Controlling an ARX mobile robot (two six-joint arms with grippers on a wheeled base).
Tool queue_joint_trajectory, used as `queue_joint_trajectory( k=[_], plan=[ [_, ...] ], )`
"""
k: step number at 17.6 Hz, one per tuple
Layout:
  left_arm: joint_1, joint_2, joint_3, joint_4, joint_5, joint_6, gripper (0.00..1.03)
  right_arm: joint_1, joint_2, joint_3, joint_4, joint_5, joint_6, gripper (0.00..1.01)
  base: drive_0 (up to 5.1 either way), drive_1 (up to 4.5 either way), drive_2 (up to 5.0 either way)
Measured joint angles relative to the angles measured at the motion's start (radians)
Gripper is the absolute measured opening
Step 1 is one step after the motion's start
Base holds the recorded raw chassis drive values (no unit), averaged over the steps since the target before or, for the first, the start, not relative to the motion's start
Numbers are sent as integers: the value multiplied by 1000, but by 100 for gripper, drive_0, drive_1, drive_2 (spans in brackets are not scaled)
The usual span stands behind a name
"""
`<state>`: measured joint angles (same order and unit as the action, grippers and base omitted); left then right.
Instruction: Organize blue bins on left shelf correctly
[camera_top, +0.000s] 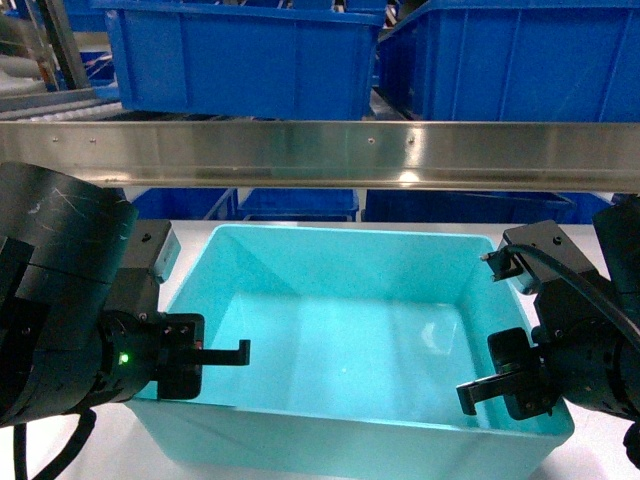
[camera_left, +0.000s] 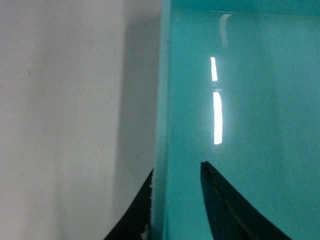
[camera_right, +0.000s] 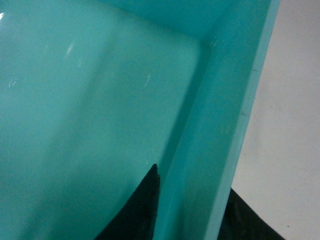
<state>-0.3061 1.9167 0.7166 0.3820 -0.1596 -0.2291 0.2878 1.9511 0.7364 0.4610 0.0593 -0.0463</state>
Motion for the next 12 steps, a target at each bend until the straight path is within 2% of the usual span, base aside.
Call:
queue_joint_trajectory(
  k=[1, 2, 3, 8, 10, 12],
  plan=[
    [1, 0, 0, 0, -6, 0, 15, 0, 0, 0, 0, 1, 0, 20, 0, 0, 0],
    [3, 0, -1, 1, -9, 0, 6, 0, 0, 0, -6, 8, 16, 9, 0, 0, 0],
    [3, -4, -7, 7, 2, 0, 2, -1, -3, -2, 4, 9, 49, 2, 0, 0, 0],
    [10, -93, -16, -12, -6, 15, 2, 2, -91, -6, -69, -12, 95, 2, 0, 0, 0],
    [12, -166, -16, -50, 0, 16, 2, 6, -175, -5, -111, -19, 93, 2, 0, 0, 0],
    [3, -219, -16, -68, -1, 16, 2, 3, -221, -15, -77, -29, 78, 2, 0, 0, 0]
  ],
)
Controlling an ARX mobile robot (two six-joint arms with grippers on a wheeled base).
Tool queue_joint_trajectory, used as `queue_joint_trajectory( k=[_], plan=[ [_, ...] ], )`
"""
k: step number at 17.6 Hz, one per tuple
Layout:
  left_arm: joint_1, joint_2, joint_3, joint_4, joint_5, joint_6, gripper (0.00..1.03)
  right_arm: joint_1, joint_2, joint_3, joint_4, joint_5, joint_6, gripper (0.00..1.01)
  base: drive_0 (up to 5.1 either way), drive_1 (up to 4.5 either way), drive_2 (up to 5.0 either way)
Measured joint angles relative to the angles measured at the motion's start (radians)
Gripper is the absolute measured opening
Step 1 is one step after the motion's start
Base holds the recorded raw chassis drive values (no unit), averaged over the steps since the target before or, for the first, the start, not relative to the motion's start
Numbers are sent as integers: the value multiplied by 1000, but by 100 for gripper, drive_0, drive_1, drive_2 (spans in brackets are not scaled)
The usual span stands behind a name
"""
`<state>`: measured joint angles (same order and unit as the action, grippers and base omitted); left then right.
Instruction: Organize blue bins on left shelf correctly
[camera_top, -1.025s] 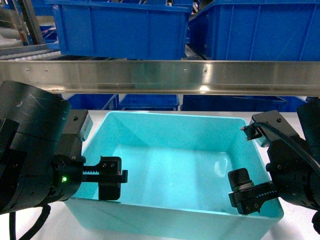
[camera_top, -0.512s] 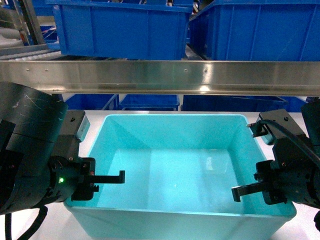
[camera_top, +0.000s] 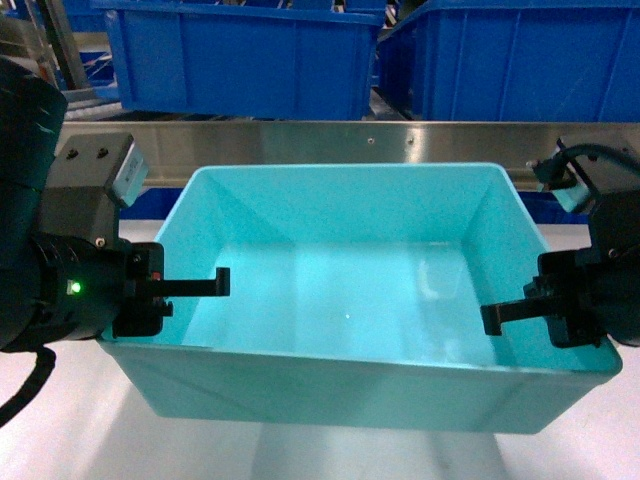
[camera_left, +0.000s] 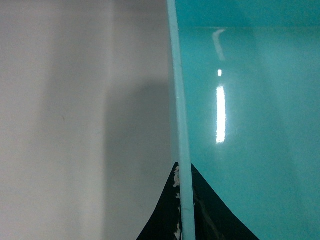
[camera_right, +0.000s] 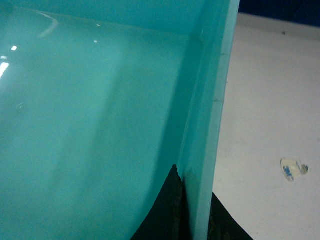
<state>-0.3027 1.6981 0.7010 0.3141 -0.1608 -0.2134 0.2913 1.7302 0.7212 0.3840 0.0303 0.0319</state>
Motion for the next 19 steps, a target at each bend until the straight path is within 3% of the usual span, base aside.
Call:
queue_joint_trajectory(
  k=[2, 9, 19],
  plan=[
    [-3, -16, 0, -7, 5, -6, 2, -11, -32, -35, 56, -8, -13, 2, 0, 0, 0],
    [-12, -15, 0, -14, 5, -12, 2, -18, -34, -43, 53, -10, -23, 2, 0, 0, 0],
    [-11, -15, 0, -14, 5, -12, 2, -17, -35, -43, 56, -11, -24, 2, -496, 250, 250]
  ],
)
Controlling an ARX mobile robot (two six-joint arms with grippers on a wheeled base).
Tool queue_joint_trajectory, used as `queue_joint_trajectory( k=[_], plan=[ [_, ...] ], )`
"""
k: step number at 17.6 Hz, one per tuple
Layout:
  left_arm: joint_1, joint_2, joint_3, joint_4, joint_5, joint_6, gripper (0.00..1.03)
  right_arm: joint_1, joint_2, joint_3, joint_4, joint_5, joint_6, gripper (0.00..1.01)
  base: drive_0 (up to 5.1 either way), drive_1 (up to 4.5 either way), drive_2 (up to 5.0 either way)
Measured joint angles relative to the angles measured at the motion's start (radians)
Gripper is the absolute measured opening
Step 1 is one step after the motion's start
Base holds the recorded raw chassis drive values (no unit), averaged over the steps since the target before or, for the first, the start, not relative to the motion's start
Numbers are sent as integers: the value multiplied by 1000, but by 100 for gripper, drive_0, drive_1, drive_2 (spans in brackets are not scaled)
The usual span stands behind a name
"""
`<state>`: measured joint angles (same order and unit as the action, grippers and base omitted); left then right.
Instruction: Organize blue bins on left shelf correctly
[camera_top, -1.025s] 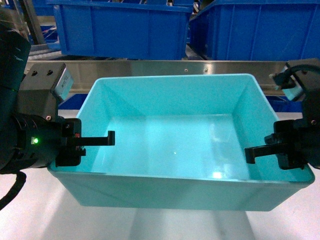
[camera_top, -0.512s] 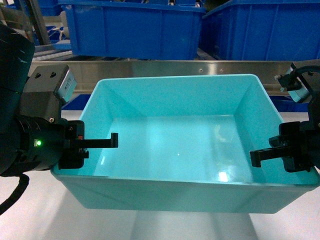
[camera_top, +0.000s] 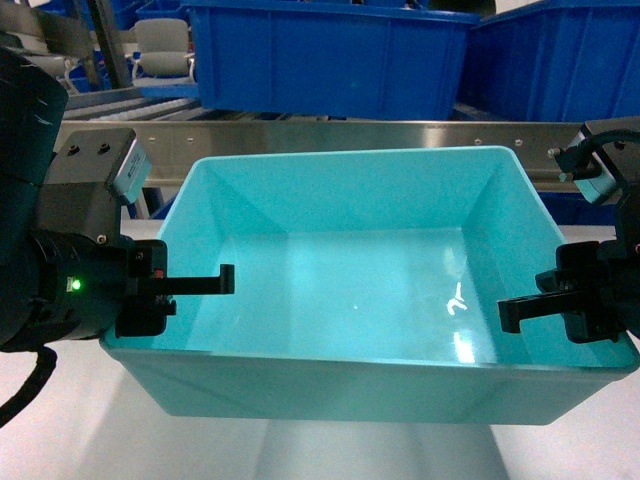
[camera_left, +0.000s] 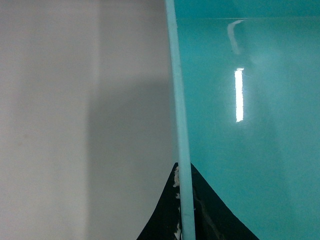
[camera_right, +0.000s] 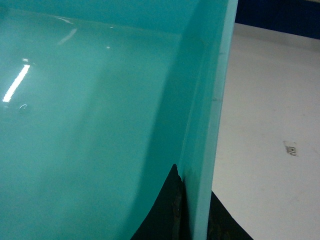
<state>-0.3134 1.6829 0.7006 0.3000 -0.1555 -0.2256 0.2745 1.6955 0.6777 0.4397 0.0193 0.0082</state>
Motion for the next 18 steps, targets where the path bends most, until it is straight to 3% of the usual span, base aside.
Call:
queue_joint_trajectory(
  k=[18],
  plan=[
    [0, 0, 0, 0, 2, -2, 2, 0, -2, 0, -2, 0, 0, 2, -503, 242, 242]
  ],
)
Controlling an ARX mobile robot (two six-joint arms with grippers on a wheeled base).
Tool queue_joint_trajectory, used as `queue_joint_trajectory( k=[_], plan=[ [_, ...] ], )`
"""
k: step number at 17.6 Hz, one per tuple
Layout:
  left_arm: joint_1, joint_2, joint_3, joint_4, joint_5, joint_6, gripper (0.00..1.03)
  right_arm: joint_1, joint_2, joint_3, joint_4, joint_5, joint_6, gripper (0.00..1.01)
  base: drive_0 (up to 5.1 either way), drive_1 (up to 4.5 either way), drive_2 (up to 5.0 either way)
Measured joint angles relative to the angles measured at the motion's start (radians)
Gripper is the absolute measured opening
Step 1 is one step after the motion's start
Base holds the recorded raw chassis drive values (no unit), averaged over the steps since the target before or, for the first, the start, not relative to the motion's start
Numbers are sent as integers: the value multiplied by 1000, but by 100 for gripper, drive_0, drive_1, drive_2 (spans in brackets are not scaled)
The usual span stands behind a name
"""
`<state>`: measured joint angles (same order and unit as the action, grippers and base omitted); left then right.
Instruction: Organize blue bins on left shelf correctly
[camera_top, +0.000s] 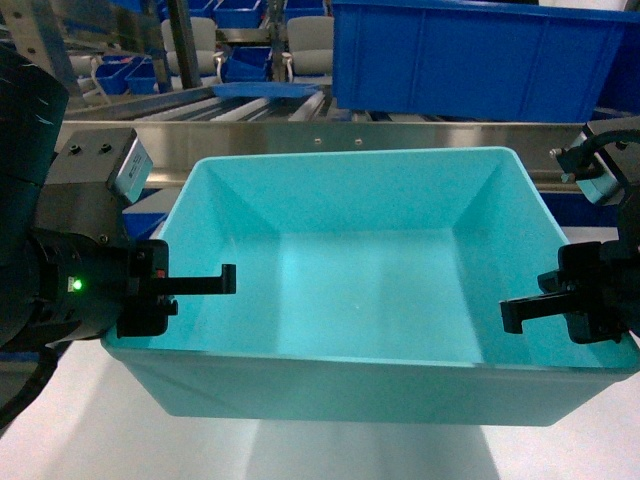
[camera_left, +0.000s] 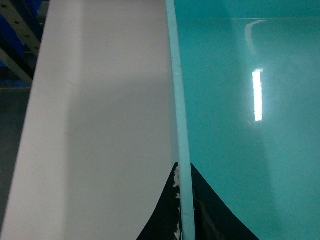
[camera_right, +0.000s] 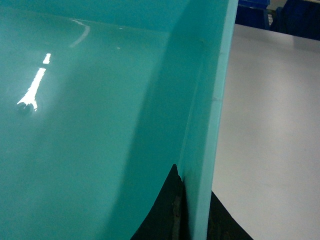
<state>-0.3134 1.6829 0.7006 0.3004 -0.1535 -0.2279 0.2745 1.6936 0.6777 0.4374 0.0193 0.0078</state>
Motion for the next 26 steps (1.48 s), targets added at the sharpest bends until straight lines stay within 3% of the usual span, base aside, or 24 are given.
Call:
queue_joint_trajectory(
  k=[17, 26],
  plan=[
    [0, 0, 0, -1, 0, 0, 2, 0, 0, 0, -2, 0, 0, 2, -474, 364, 116],
    [0, 0, -2, 0, 1, 0, 2, 0, 0, 0, -2, 0, 0, 2, -488, 245, 245]
  ],
)
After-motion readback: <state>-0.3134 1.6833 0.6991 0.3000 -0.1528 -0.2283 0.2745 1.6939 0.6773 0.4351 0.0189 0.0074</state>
